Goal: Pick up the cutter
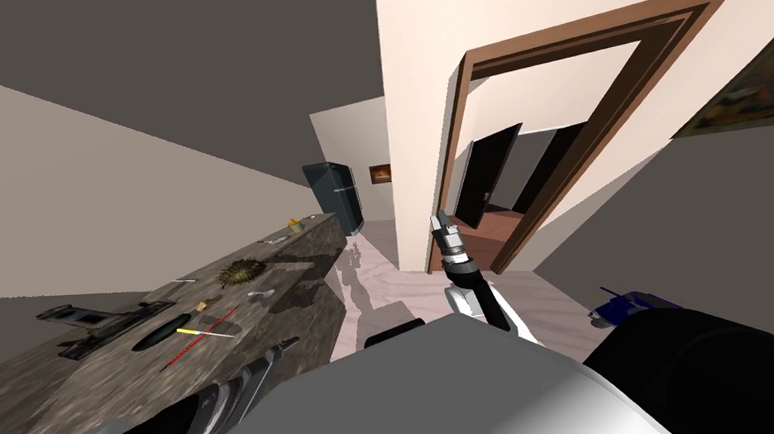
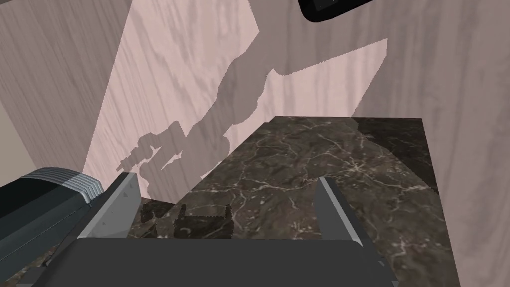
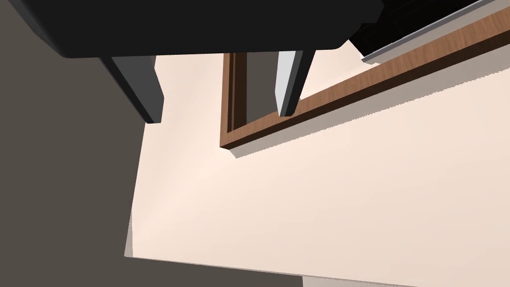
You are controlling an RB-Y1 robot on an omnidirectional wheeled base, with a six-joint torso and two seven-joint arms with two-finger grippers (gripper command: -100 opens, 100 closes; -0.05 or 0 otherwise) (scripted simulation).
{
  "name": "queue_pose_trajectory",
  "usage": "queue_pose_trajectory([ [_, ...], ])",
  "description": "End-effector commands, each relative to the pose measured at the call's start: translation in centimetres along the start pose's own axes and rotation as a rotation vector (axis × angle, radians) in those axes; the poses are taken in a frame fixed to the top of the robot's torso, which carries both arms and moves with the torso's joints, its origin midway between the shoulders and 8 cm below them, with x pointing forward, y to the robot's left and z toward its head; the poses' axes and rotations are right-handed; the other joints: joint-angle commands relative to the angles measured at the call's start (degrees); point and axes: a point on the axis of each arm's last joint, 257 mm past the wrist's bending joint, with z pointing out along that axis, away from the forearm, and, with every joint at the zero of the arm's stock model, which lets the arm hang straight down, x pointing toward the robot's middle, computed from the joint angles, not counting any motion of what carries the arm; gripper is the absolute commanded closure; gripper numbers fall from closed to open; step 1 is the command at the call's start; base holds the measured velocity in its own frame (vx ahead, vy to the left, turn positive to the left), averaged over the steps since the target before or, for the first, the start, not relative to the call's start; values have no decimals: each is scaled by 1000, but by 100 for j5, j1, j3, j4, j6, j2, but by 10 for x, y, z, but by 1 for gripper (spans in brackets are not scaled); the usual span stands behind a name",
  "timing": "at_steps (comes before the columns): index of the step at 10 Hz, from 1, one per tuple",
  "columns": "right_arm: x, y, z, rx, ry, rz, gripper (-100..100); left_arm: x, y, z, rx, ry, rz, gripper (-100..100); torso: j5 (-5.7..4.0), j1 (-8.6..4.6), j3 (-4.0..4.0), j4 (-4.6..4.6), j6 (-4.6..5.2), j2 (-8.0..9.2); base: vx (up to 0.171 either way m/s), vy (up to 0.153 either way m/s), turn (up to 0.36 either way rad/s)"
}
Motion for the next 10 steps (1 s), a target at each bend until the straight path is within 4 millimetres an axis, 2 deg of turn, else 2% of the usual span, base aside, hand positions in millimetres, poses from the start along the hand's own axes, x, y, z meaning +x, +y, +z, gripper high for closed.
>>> queue_pose_trajectory([
  [1, 0, 0, 0, 0, 0, 0, 0, -7, 20, -7, -70, -15, -33, -100, 0, 0, 0, 0, 0, 0, 127, 111, -46],
  [3, 0, 0, 0, 0, 0, 0, 0, -9, 20, -8, -75, -17, -24, -100, 1, 5, -5, -2, 0, -9, 89, 74, -11],
  [4, 0, 0, 0, 0, 0, 0, 0, -17, 36, -15, -133, -34, -49, -100, -2, -13, 5, 2, 0, 10, 75, 65, -40],
  [5, 0, 0, 0, 0, 0, 0, 0, -17, 36, -15, -133, -34, -49, -100, -3, -10, 6, 3, 0, 10, 82, 91, -20],
  [6, 0, 0, 0, 0, 0, 0, 0, -25, 51, -23, -184, -51, -76, -100, -1, -3, 5, 2, 0, 9, 115, 151, -39],
  [8, 0, 0, 0, 0, 0, 0, 0, -25, 51, -23, -187, -50, -68, -100, 5, 16, -4, -1, -1, -7, 95, 98, -12],
  [10, 0, 0, 0, 0, 0, 0, 0, -26, 51, -23, -186, -52, -73, -100, -4, -26, 17, 6, -1, 30, -7, 1, 4],
])
